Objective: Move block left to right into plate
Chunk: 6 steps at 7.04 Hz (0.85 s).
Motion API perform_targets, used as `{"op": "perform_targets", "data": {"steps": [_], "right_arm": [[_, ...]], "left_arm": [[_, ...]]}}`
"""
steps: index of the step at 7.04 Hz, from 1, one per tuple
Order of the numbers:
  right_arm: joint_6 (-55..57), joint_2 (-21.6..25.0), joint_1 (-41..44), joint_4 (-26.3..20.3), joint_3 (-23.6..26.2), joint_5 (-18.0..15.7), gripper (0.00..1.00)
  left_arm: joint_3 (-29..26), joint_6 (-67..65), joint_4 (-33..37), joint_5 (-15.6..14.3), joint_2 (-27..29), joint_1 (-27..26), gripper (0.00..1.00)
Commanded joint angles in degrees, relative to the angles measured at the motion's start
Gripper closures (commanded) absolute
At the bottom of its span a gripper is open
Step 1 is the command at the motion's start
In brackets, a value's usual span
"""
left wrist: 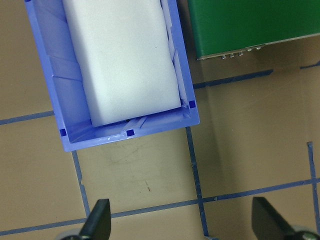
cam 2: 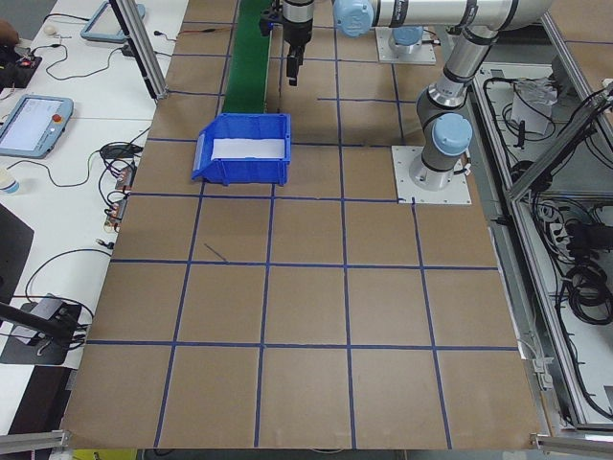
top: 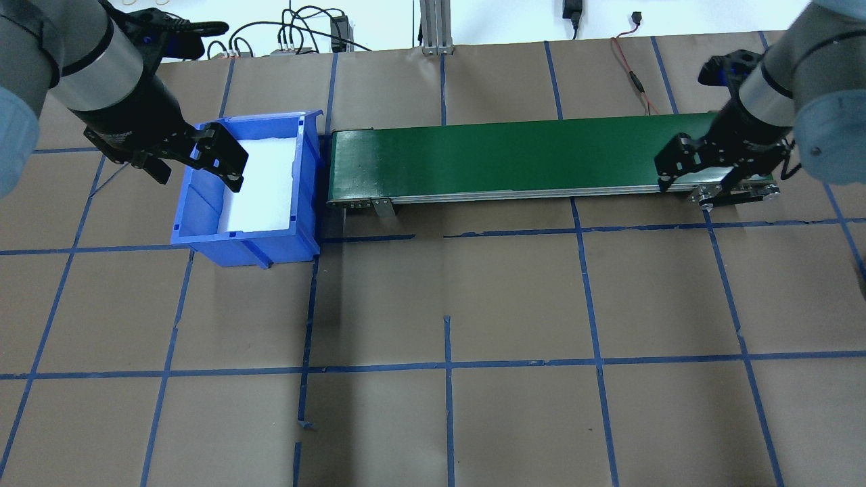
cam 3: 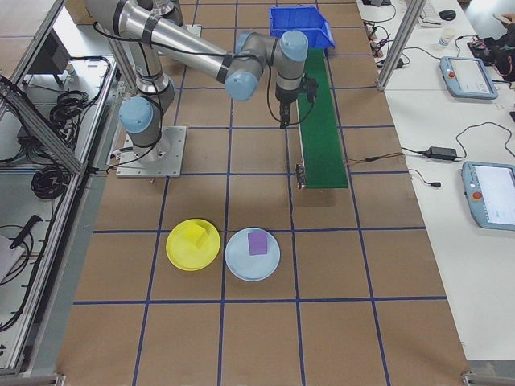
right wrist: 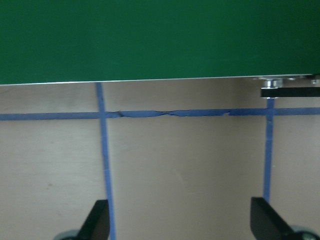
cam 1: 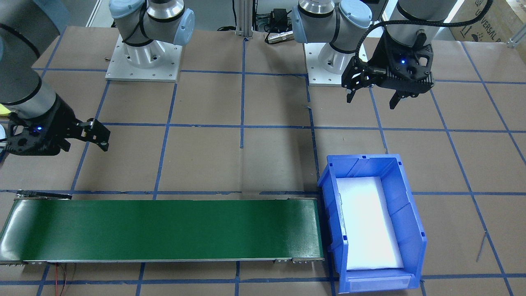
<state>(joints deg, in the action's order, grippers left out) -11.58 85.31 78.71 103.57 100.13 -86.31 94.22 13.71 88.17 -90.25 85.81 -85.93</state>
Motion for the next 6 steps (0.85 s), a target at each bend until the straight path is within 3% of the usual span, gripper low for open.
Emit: {"op": "perform_targets", "data": {"steps": [1, 2, 3, 6], "right_arm": [[7.1, 0.7, 10.8, -12.2, -12.7, -0.4, 0.00], [6.9, 1.7, 10.4, -20.2, -16.5, 0.5, 0.00], [6.4, 4.1, 10.8, -21.8, -16.0, 0.6, 0.00], [6.3, 4.4, 10.7, -18.5, -10.5, 0.3, 0.00]], "left_arm": [[0.0, 0.5, 0.0, -0.1, 0.0, 0.0, 0.00], [0.0, 0.6, 0.0, -0.1, 0.0, 0.0, 0.00], [0.0, 0.6, 0.0, -0.1, 0.0, -0.1, 0.00], [0.0, 0.6, 0.2, -0.2, 0.0, -0.1, 0.00]]}}
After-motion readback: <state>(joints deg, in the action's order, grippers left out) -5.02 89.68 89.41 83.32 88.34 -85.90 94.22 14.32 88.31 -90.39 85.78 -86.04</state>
